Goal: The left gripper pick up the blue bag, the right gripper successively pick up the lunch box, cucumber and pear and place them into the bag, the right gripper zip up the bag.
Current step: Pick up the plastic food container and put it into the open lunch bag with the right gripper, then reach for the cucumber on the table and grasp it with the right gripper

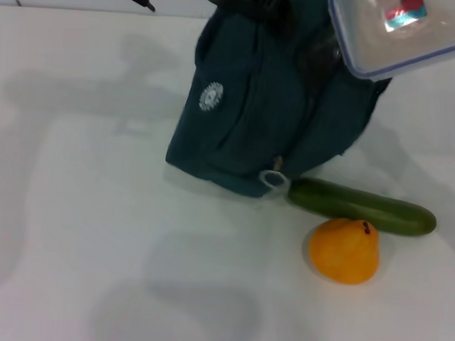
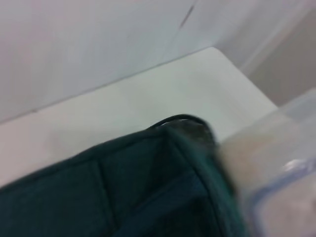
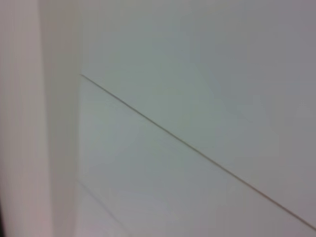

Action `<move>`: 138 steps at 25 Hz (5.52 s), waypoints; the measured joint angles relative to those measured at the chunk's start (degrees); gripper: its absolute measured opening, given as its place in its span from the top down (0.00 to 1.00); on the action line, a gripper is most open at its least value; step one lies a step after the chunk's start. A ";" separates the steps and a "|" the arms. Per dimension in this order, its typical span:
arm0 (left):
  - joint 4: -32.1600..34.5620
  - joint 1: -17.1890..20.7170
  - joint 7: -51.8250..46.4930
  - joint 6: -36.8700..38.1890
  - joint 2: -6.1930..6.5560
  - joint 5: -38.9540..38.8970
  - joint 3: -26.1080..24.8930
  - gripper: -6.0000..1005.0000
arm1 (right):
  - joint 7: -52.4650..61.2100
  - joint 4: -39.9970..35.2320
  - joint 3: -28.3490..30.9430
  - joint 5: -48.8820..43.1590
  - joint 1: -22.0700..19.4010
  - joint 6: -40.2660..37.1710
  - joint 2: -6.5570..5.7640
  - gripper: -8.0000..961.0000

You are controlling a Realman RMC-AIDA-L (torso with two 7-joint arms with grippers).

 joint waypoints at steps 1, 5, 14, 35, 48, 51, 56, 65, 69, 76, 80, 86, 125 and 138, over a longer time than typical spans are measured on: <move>-1.10 -0.18 0.13 0.00 0.27 -0.86 -0.14 0.95 | -0.02 0.07 -0.16 -0.05 0.01 1.28 0.00 0.85; -3.33 -0.50 0.28 -0.06 1.27 -3.54 -0.26 0.95 | -0.57 0.41 -0.93 -0.97 0.01 6.13 0.01 0.85; -3.45 -0.35 1.11 -0.11 1.21 -5.09 -0.26 0.95 | -1.32 0.90 -0.64 -2.89 0.70 6.44 0.01 0.84; -6.64 1.06 3.19 0.42 1.69 -14.30 -0.26 0.95 | -1.50 1.72 0.87 -8.50 -0.70 5.81 -0.17 0.83; -7.43 1.16 5.56 0.43 1.59 -15.05 -1.53 0.95 | -1.07 2.33 -1.75 -10.70 0.19 11.84 0.01 0.83; -7.75 1.29 6.09 0.46 1.54 -15.42 -1.53 0.95 | -1.04 2.14 -3.87 -10.88 1.44 11.47 0.01 0.83; -7.85 1.74 6.53 0.50 1.54 -15.45 -1.51 0.95 | -1.03 1.76 -5.48 -10.88 2.45 11.64 -0.06 0.83; -7.85 2.03 6.56 0.51 1.77 -15.47 -1.84 0.95 | -1.04 0.01 -5.47 -10.49 1.79 13.01 -0.20 0.82; -7.84 2.01 6.56 0.51 1.81 -15.47 -1.84 0.95 | -1.29 -1.25 -6.41 -10.75 1.73 13.54 -0.26 0.80; -7.85 2.05 7.14 0.47 1.93 -15.38 -2.78 0.95 | -2.49 -5.99 -8.85 -10.83 0.62 12.48 -0.26 0.66; -8.96 2.21 8.28 0.00 1.98 -15.09 -3.58 0.95 | -7.03 -9.08 -8.71 -9.93 -2.23 7.16 -0.44 0.48; -11.52 2.59 10.86 -0.25 2.18 -14.74 -6.43 0.95 | -16.65 -18.64 -9.17 -8.78 -7.46 -5.23 -1.00 0.33; -12.30 6.04 15.86 -9.05 -0.23 -17.46 -7.63 0.95 | 33.31 -61.00 -44.43 -65.41 17.02 0.00 -6.80 0.38; -11.70 8.41 16.46 -9.08 -0.24 -18.41 -7.65 0.95 | 31.75 -64.24 -51.40 -69.60 14.82 8.27 -2.04 0.37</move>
